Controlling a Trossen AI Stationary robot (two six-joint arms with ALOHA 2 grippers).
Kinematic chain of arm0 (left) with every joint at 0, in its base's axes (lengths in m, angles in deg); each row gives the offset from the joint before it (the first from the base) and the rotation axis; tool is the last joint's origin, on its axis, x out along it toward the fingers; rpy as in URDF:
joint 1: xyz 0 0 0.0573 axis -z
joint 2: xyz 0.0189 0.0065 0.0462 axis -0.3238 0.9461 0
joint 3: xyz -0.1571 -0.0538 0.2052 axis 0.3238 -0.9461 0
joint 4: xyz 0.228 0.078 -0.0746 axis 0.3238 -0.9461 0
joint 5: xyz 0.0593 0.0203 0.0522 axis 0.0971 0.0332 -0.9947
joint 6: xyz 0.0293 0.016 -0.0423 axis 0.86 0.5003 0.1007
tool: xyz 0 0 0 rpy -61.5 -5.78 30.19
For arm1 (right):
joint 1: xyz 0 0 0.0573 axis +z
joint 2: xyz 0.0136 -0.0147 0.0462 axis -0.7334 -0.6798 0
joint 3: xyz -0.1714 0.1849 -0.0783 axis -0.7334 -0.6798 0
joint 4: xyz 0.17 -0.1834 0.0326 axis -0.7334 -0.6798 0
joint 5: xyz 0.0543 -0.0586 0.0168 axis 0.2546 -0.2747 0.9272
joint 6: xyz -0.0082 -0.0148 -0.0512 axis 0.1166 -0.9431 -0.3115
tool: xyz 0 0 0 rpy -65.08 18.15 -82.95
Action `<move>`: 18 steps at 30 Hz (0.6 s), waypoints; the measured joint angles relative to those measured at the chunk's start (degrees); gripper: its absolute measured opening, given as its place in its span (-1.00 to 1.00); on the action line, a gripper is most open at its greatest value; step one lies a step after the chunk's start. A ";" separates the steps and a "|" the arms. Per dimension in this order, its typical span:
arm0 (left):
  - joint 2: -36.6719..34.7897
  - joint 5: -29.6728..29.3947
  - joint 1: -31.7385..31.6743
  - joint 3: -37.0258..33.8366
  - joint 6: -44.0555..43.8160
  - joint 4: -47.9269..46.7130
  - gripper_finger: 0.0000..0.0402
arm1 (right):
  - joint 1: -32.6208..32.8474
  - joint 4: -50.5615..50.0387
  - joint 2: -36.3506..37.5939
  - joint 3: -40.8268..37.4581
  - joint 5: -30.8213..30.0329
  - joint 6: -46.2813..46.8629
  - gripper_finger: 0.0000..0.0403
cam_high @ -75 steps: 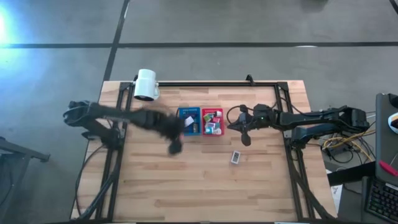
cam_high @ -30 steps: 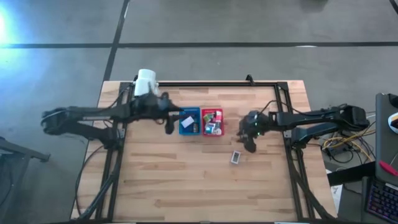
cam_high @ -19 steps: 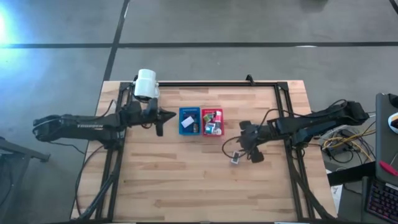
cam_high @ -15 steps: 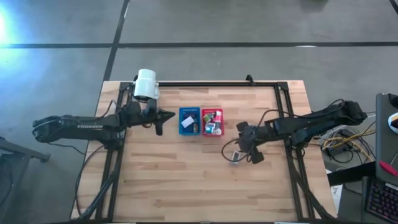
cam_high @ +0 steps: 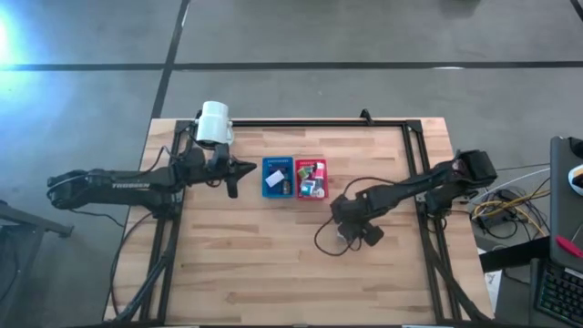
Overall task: Pick & Place Office items
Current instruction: Put the white digital clock into the blue bin
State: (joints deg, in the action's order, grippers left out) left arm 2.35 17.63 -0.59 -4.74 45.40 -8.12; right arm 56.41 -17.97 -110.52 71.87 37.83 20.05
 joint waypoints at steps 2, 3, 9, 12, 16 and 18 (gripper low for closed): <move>-0.02 0.00 0.00 -0.03 -0.71 -0.03 -0.90 | -0.11 0.33 -2.47 0.94 -0.22 -1.31 0.00; -0.02 -0.01 0.00 -0.10 -1.06 -0.09 -0.90 | -0.14 0.56 -3.56 1.50 -0.26 -1.53 0.00; 0.00 -0.01 0.07 -0.45 -2.43 -1.36 -0.90 | -0.14 2.35 -6.88 4.06 0.13 -2.54 0.00; 0.09 0.00 0.15 -0.61 -3.15 -2.38 -0.90 | -0.12 1.53 -6.55 5.47 0.24 -2.54 0.00; 0.09 0.02 0.17 -0.66 -3.58 -4.25 -0.91 | 0.71 -3.60 -4.37 8.47 0.46 -2.92 0.00; 0.09 0.04 0.17 -0.66 -3.58 -4.40 -0.91 | 1.38 -4.45 -2.78 10.11 0.54 -4.56 0.00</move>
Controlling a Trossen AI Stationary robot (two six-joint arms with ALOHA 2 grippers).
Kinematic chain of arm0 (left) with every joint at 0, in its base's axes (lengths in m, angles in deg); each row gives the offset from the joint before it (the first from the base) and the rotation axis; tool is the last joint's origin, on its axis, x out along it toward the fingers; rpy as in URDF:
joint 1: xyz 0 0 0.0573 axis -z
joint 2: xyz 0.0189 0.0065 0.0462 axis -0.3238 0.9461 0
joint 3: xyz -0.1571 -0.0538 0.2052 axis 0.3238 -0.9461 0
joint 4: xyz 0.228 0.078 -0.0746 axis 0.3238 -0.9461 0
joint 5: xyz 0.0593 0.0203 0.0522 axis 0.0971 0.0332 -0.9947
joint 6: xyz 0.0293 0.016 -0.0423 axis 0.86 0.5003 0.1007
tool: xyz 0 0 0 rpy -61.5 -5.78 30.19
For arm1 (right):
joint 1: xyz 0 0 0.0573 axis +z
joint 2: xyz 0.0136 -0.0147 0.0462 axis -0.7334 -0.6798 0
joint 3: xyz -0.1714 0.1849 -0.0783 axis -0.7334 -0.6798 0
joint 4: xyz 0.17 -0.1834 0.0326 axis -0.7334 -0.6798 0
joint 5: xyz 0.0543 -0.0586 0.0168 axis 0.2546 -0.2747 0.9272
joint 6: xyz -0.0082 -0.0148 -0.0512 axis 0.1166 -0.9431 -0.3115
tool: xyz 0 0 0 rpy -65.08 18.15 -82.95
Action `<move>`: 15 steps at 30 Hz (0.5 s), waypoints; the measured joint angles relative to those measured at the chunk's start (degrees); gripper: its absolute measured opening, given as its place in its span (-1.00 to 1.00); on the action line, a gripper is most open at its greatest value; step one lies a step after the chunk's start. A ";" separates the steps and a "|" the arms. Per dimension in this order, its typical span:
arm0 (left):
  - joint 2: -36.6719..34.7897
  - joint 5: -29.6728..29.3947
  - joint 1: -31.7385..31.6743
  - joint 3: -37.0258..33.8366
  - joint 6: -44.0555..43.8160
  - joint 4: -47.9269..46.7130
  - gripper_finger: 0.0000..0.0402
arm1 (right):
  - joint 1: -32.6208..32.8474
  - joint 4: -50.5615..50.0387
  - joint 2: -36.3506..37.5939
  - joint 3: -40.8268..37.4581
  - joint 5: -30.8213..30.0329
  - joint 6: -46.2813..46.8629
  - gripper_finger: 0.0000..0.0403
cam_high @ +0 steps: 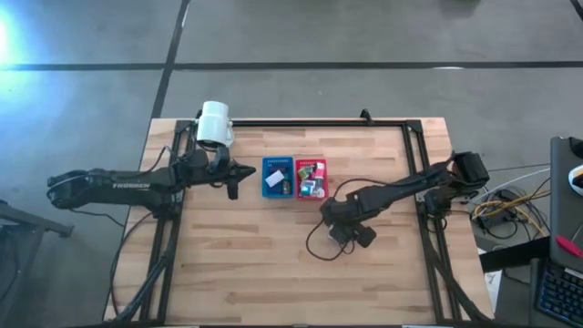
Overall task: Pick & Place Office items
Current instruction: Put the white digital clock into the blue bin
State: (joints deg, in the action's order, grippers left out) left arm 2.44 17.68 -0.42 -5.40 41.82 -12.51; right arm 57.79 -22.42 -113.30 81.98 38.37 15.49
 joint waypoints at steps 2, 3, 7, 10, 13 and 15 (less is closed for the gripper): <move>0.00 0.00 0.00 0.00 0.02 0.04 -0.90 | 0.29 0.51 0.47 0.91 0.13 -2.48 0.00; 0.00 0.00 0.00 0.00 0.05 0.01 -0.90 | 0.31 0.55 0.32 1.04 0.14 -3.58 0.00; 0.00 0.09 0.00 0.00 0.28 -0.15 -0.90 | -0.02 2.90 -2.43 1.72 1.44 -6.06 0.00; -0.02 0.17 0.00 0.00 0.84 -0.40 -0.91 | -0.18 2.36 -5.45 1.82 1.44 -6.76 0.00; 0.00 0.17 0.00 0.00 2.28 -0.41 -0.90 | -0.37 3.07 -8.12 1.44 1.00 -8.65 0.00; 0.03 0.15 0.02 0.00 2.92 -0.38 -0.90 | -0.77 3.86 -9.93 1.42 1.04 -8.35 0.00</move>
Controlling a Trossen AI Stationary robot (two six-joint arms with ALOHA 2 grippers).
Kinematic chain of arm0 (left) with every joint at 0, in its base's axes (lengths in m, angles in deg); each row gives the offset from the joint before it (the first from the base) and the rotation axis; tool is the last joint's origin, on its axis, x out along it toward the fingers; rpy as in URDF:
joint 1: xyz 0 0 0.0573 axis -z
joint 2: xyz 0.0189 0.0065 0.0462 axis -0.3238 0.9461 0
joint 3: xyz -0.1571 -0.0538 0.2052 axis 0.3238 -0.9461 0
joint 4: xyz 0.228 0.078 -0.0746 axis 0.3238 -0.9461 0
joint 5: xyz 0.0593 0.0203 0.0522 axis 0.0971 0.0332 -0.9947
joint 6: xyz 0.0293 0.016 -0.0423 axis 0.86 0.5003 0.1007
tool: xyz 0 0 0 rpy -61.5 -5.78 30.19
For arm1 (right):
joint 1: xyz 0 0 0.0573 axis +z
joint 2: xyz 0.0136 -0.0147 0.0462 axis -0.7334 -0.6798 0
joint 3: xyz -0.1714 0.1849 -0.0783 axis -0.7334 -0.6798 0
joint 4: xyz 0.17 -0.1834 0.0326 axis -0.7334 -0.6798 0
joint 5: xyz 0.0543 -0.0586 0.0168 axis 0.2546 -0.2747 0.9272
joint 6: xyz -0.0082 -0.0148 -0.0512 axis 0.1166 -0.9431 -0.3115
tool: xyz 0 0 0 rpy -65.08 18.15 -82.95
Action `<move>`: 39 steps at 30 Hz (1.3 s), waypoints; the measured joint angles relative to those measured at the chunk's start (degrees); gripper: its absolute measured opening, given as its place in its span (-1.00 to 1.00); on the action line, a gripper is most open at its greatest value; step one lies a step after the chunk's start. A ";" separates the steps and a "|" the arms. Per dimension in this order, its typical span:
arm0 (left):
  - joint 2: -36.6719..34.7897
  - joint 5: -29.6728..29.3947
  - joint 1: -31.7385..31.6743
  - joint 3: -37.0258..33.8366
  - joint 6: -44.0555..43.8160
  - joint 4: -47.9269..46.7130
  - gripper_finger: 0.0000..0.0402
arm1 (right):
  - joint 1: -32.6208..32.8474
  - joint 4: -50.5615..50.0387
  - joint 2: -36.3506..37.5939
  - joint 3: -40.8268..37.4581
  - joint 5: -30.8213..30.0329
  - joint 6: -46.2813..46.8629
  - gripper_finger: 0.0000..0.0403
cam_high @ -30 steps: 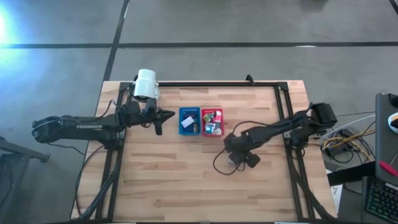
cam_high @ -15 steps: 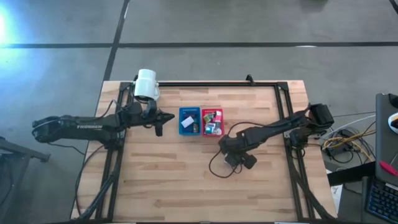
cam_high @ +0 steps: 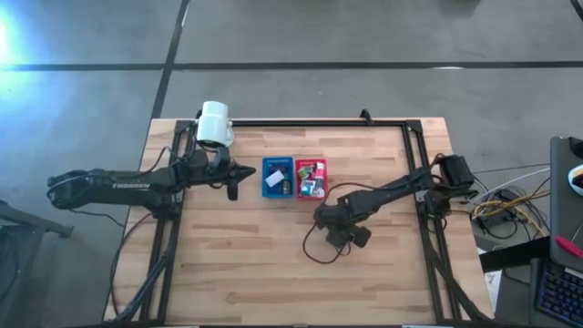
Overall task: Pick & Place Office items
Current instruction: Put the white digital clock into the blue bin
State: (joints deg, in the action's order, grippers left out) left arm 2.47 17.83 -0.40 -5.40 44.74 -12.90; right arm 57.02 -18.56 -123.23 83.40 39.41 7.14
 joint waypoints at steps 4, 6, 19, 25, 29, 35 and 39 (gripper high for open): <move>0.04 -0.15 0.00 0.00 0.19 -0.03 -0.91 | -1.04 -1.06 -2.84 1.18 1.20 2.88 -0.02; 0.04 -0.17 0.00 0.00 0.40 -0.06 -0.91 | -1.66 -1.97 -3.44 2.13 2.16 4.26 -0.09; -0.06 -0.20 0.02 -0.02 0.84 -0.49 -0.91 | -8.38 4.43 -0.99 17.08 1.04 10.24 -0.33; -0.14 -0.21 0.02 -0.02 1.86 -0.48 -0.93 | -14.28 11.35 -1.09 24.35 0.01 13.59 -0.35; -0.14 -0.22 0.02 -0.02 2.34 -0.65 -0.93 | -17.34 11.73 -4.76 26.86 0.42 14.70 -0.35; -0.14 -0.22 0.02 -0.02 2.35 -0.65 -0.93 | -18.14 11.81 -13.15 31.46 1.02 16.24 -0.34; -0.14 0.16 0.02 -0.02 2.28 -0.84 -0.93 | -18.17 9.44 -17.08 35.33 0.66 20.21 -0.02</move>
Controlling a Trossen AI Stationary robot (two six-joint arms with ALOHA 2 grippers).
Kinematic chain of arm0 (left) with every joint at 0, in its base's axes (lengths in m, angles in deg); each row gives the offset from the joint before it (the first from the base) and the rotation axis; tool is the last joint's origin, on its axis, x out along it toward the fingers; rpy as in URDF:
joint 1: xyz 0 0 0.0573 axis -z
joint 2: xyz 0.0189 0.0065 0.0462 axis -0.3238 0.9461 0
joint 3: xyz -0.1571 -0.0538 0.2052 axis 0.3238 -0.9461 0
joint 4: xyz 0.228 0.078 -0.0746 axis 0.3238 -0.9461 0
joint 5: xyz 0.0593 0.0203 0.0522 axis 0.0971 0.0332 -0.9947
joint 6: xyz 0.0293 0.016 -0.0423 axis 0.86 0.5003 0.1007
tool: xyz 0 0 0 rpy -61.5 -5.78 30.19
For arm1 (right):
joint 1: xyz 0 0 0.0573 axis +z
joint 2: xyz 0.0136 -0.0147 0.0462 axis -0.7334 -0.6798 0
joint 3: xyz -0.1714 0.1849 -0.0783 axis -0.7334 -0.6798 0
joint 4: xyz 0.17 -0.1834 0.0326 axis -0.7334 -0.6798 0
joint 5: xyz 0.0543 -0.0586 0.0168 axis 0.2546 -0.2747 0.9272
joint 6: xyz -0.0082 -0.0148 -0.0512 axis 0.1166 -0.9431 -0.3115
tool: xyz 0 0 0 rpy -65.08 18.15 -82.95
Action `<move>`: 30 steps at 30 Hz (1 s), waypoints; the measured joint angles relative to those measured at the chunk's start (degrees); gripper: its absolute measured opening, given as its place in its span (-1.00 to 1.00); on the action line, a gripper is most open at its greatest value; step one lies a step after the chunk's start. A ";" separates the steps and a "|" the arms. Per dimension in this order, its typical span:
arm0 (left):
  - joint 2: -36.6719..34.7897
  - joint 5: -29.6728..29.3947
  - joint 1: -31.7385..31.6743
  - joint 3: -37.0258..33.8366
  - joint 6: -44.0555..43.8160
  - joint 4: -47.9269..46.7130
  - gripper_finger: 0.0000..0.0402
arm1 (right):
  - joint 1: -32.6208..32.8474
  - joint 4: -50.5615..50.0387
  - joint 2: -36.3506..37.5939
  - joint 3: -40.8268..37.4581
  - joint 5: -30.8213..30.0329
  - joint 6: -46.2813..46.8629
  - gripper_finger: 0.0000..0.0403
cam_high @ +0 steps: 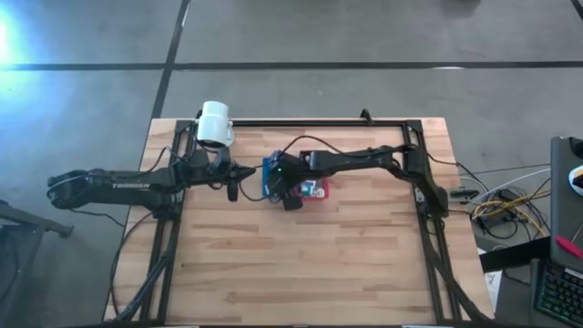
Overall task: Pick & Place Office items
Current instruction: Put the white digital clock into the blue bin, then return to Home Position
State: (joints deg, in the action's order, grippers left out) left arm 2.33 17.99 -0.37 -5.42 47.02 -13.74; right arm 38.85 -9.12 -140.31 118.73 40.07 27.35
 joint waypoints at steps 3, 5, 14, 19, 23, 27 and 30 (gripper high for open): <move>-0.09 2.12 0.04 0.02 -0.12 0.57 -0.94 | -0.24 -3.81 -0.45 2.77 -0.32 2.76 0.25; -0.72 2.29 0.04 0.02 0.72 0.61 -0.95 | -0.54 -5.38 -0.22 3.09 -0.40 4.50 0.36; -6.68 6.98 0.06 0.20 6.52 0.33 -0.96 | -1.17 -6.04 5.59 0.18 -5.52 10.17 0.38; -15.98 9.69 1.59 -0.01 12.17 -3.64 -0.98 | 0.08 6.22 18.95 -11.07 -2.00 12.05 0.14; -25.91 6.58 3.73 -0.09 17.08 -7.95 -0.99 | 0.16 19.89 33.15 -27.21 0.73 15.46 -0.11; -33.12 5.23 3.79 -0.95 20.51 -10.75 -0.99 | -1.92 39.84 48.02 -44.83 7.03 22.18 -0.36; -34.95 5.22 3.15 -3.34 20.26 -11.18 -0.99 | -3.85 49.36 56.17 -56.07 8.31 27.49 -0.57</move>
State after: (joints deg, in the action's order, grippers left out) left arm -32.63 23.21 2.77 -8.76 67.28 -24.92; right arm 35.00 40.25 -84.14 62.67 48.38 54.85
